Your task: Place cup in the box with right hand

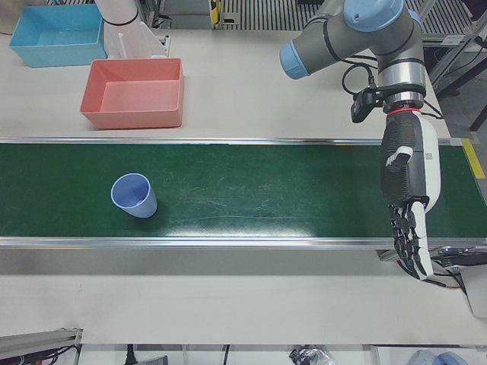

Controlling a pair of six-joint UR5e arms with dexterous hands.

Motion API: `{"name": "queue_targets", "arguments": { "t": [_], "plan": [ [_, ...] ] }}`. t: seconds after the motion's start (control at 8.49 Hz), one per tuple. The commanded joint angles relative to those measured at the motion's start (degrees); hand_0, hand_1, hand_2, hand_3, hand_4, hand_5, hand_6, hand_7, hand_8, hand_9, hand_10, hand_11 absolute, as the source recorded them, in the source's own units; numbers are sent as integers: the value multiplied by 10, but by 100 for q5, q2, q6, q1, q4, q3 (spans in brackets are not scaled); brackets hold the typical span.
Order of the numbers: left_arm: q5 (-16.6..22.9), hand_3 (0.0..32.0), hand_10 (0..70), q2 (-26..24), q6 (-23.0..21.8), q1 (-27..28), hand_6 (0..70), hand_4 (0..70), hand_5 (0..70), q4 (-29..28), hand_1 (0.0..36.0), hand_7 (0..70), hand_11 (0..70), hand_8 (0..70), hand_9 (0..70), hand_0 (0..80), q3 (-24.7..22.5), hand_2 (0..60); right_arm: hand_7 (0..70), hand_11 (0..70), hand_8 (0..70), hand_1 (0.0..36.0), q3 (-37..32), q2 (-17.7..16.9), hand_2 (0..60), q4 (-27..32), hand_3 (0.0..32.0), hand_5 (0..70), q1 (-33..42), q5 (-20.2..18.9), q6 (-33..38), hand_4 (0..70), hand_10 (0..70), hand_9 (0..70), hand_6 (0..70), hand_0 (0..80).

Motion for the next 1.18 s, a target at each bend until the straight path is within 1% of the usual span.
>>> {"name": "queue_targets", "arguments": {
  "t": [0.0, 0.24, 0.47, 0.59, 0.82, 1.06],
  "plan": [
    [0, 0, 0, 0, 0, -9, 0, 0, 0, -4, 0, 0, 0, 0, 0, 0, 0, 0, 233, 149, 126, 180, 2, 0, 114, -3, 118, 64, 0, 0, -5, 255, 95, 160, 46, 518],
    [0, 0, 0, 0, 0, 0, 0, 0, 0, -4, 0, 0, 0, 0, 0, 0, 9, 0, 230, 145, 126, 179, 2, 0, 116, 6, 116, 64, 0, 0, 3, 252, 93, 158, 45, 517],
    [0, 0, 0, 0, 0, 0, 0, 0, 0, -4, 0, 0, 0, 0, 0, 0, 9, 0, 241, 152, 129, 182, 2, 0, 124, -3, 112, 65, 0, 0, 4, 267, 98, 164, 48, 520],
    [0, 0, 0, 0, 0, 0, 0, 0, 0, -4, 0, 0, 0, 0, 0, 0, 9, 0, 235, 145, 127, 181, 2, 0, 119, -3, 110, 64, 0, 9, 3, 256, 93, 160, 47, 518],
    [0, 0, 0, 0, 0, 0, 0, 0, 0, -3, 0, 0, 0, 0, 0, 0, 0, 0, 245, 153, 129, 184, 2, 0, 120, -3, 110, 65, 0, 9, -5, 266, 98, 166, 49, 522],
    [0, 0, 0, 0, 0, -9, 0, 0, 0, -12, 0, 0, 0, 0, 0, 0, 0, 0, 242, 151, 128, 186, 2, 0, 121, -3, 112, 66, 0, 9, 3, 261, 97, 164, 49, 521]
  ]
}}
